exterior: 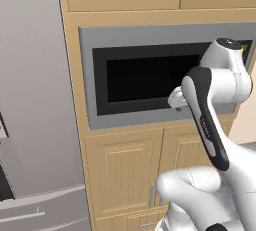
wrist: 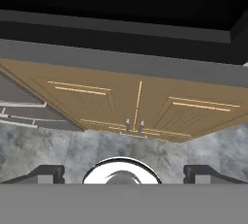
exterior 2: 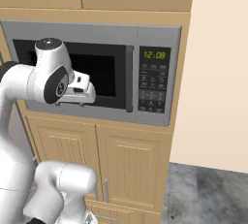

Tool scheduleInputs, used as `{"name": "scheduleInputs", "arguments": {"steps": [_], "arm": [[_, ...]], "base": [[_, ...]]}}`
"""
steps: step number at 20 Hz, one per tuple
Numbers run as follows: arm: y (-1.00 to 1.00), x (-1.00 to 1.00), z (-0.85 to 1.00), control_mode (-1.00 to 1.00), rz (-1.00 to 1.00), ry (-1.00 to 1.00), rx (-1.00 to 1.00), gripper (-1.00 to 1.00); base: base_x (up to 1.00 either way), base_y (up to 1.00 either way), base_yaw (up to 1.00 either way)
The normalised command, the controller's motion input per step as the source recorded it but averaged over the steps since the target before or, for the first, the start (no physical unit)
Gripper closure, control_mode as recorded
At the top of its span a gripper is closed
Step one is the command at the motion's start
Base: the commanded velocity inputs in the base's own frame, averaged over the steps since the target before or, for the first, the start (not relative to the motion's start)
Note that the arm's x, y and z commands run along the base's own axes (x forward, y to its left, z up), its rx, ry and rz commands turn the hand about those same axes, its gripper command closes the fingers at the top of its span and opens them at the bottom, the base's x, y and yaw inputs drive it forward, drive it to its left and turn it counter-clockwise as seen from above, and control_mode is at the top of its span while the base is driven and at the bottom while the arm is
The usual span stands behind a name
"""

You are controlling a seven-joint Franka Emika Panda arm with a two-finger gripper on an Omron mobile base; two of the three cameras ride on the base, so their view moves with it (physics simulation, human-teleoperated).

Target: Navigate to the shelves.

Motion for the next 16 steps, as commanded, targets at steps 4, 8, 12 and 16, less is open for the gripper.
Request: {"name": "scheduleInputs", "arguments": {"steps": [4, 8, 12, 16], "arm": [[0.00, -0.78, -0.05, -1.00, 0.06, -0.05, 0.00, -1.00], [0.00, -0.15, 0.00, 1.00, 0.00, 0.00, 0.00, -1.00], [0.00, 0.00, 0.00, 1.00, 0.00, 0.00, 0.00, -1.00], [0.00, 0.00, 0.00, 1.00, 0.00, 0.00, 0.00, -1.00]], "base": [[0.00, 0.00, 0.00], [-0.13, 0.00, 0.00], [-0.96, 0.18, 0.17], [-0.92, 0.49, 0.30]]}}
